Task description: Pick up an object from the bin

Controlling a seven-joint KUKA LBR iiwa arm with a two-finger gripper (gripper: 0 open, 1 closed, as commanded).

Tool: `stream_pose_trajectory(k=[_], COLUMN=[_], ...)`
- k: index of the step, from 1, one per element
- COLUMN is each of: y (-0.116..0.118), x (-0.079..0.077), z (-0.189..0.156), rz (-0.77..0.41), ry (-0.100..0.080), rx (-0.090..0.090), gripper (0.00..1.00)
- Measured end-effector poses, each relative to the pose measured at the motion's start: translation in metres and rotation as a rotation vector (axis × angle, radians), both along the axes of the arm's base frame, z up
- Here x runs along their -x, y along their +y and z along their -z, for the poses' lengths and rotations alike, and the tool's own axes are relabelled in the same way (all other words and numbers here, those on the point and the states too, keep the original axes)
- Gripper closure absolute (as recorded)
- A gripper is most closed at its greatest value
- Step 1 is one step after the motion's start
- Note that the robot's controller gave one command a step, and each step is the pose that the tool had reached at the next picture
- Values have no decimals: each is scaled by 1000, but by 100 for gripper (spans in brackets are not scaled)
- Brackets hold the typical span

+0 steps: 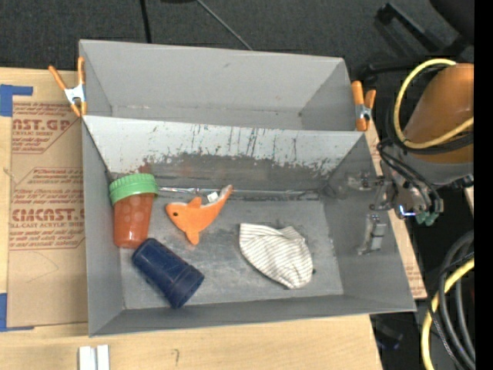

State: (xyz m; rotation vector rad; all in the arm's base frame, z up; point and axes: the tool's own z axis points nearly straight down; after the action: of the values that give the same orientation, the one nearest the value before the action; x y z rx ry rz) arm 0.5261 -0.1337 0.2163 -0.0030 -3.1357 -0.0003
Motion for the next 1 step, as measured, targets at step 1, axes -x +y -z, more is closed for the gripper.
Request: stream_pose_trajectory(k=[1], y=[1], x=[-2], z=[-5], rz=[-2], ry=[-8], rx=[1], gripper=[0])
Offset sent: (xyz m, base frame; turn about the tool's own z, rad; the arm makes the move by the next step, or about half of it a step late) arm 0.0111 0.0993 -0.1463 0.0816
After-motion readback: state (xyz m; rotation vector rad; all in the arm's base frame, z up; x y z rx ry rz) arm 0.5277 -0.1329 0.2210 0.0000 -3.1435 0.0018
